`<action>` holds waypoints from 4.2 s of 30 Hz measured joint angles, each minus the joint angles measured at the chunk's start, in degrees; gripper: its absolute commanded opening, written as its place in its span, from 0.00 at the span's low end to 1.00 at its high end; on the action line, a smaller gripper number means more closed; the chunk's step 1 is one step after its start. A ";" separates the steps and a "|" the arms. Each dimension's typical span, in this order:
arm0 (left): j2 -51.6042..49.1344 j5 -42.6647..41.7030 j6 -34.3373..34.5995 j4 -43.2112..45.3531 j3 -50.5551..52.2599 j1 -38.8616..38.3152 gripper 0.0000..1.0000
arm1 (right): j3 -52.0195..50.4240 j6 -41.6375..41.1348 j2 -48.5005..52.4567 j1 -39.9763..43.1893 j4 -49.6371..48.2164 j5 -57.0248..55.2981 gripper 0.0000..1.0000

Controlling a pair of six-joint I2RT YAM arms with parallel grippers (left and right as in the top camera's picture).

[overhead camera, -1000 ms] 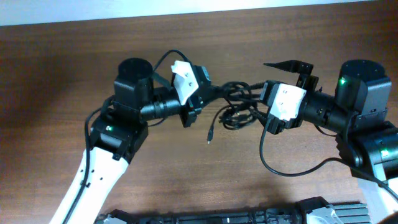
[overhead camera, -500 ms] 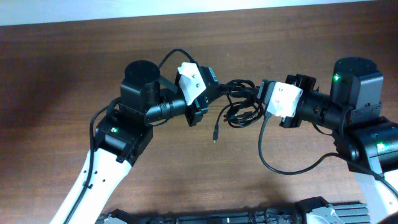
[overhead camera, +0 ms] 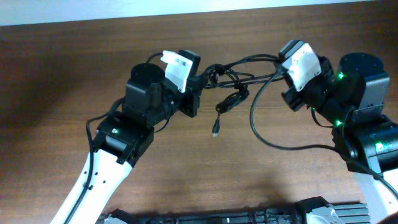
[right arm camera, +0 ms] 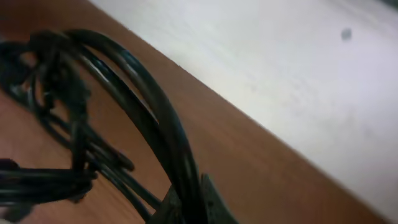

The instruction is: Untangle cables

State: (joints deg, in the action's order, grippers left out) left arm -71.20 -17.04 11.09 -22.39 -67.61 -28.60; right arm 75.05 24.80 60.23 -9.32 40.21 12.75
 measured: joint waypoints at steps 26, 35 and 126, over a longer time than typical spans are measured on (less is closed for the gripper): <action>0.00 8.37 13.38 0.28 0.00 0.52 0.00 | -0.04 -45.79 0.15 0.13 10.80 -8.22 1.00; 0.00 -9.18 -10.64 1.57 0.00 0.52 0.00 | -0.04 -8.83 0.15 0.20 11.50 9.11 0.89; 0.59 -14.95 -17.66 -0.35 -0.85 0.50 0.00 | -0.26 -53.16 9.16 3.69 -5.20 26.16 0.04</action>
State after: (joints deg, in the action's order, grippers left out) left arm -70.61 -31.99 -6.57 -22.74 -68.47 -28.10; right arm 74.78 -28.36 69.38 -5.63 35.00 38.92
